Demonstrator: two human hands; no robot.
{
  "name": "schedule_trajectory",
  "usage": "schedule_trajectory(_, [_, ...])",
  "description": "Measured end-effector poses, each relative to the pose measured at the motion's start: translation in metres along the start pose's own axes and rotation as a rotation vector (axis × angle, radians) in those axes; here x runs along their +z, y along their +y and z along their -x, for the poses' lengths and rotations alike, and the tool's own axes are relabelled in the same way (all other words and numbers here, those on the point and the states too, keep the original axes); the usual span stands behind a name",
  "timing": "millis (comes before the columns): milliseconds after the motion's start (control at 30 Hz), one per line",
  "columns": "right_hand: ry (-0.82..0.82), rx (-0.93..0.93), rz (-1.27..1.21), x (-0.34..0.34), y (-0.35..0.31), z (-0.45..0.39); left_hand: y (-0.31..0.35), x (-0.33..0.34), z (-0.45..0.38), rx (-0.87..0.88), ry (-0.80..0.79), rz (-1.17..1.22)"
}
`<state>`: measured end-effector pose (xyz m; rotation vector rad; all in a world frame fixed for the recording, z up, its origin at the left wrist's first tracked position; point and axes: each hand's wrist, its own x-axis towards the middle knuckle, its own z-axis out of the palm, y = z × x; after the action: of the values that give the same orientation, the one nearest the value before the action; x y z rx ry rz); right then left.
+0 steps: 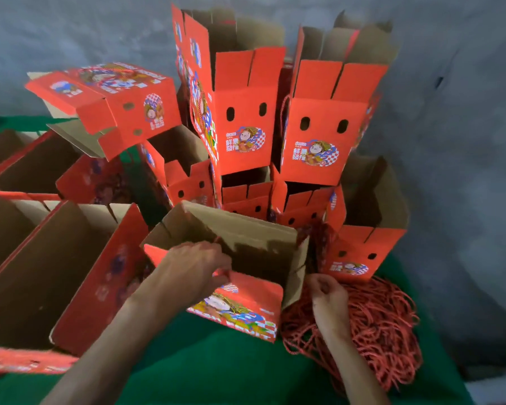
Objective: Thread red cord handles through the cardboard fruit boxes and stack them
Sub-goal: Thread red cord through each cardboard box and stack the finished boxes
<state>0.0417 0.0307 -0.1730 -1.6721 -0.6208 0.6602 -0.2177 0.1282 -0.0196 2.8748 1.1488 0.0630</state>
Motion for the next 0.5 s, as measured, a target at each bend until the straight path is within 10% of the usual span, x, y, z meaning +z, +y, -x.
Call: schedule_trajectory(500, [-0.423,-0.267,0.452,0.02,-0.023,0.034,0.03,0.006,-0.049,-0.027,-0.213,0.378])
